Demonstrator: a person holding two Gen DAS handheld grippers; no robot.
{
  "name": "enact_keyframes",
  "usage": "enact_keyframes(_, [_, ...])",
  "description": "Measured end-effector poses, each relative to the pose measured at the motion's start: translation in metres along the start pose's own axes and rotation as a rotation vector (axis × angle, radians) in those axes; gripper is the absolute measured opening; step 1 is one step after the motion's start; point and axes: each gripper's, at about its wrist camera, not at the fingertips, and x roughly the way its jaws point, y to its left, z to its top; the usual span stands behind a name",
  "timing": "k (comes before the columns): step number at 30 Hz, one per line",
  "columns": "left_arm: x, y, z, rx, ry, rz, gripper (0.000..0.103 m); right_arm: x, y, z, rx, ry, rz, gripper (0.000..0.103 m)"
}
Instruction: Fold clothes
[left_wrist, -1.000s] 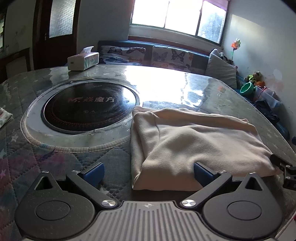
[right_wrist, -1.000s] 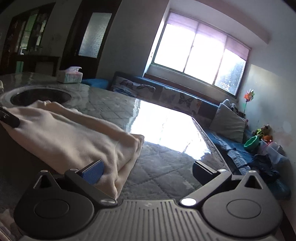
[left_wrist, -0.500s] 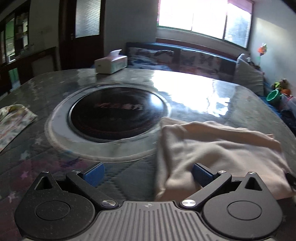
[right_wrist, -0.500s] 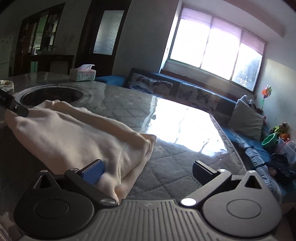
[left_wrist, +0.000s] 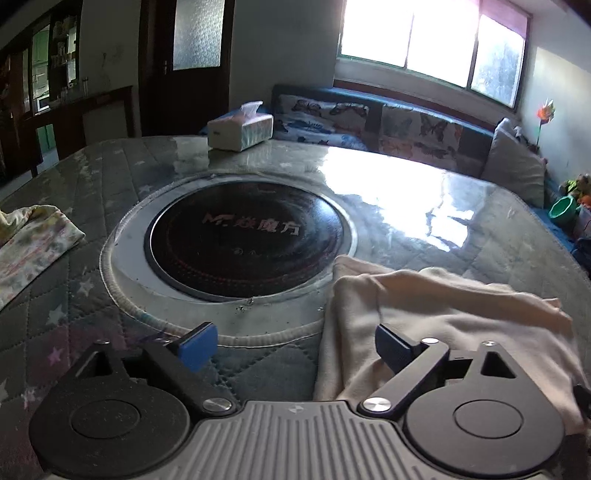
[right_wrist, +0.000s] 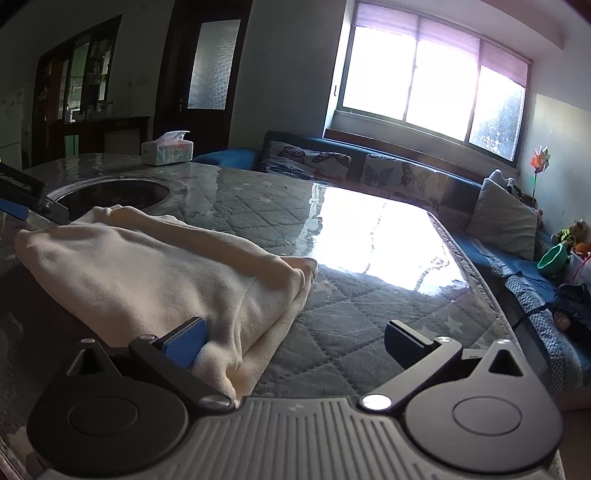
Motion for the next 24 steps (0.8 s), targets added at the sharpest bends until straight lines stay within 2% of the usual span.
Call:
enact_keyframes(2, [0.008, 0.000, 0.000, 0.002, 0.044, -0.048, 0.092, -0.001, 0.001, 0.000, -0.004, -0.002, -0.004, 0.103])
enact_keyframes(6, [0.017, 0.000, 0.000, -0.002, 0.061, -0.063, 0.091, -0.002, 0.004, -0.001, -0.021, -0.005, -0.019, 0.103])
enact_keyframes(8, [0.019, -0.004, 0.000, 0.046, 0.046, -0.050, 0.090, -0.002, 0.004, -0.001, -0.023, -0.003, -0.022, 0.103])
enact_keyframes(9, [0.018, -0.006, -0.001, 0.071, 0.027, -0.041, 0.087, -0.001, 0.004, -0.001, -0.021, -0.001, -0.021, 0.103])
enact_keyframes(10, [0.017, -0.010, -0.002, 0.113, -0.005, -0.003, 0.078, -0.001, 0.003, -0.001, -0.020, 0.001, -0.021, 0.103])
enact_keyframes(11, [0.019, -0.014, -0.003, 0.175, -0.029, 0.062, 0.079, -0.001, 0.003, -0.001, -0.018, 0.004, -0.020, 0.103])
enact_keyframes(17, [0.021, -0.014, -0.005, 0.209, -0.065, 0.081, 0.078, 0.000, 0.001, 0.000, -0.007, 0.017, -0.016, 0.103])
enact_keyframes(24, [0.022, -0.016, 0.003, 0.210, -0.035, 0.080, 0.079, 0.000, 0.001, 0.000, -0.002, 0.021, -0.014, 0.103])
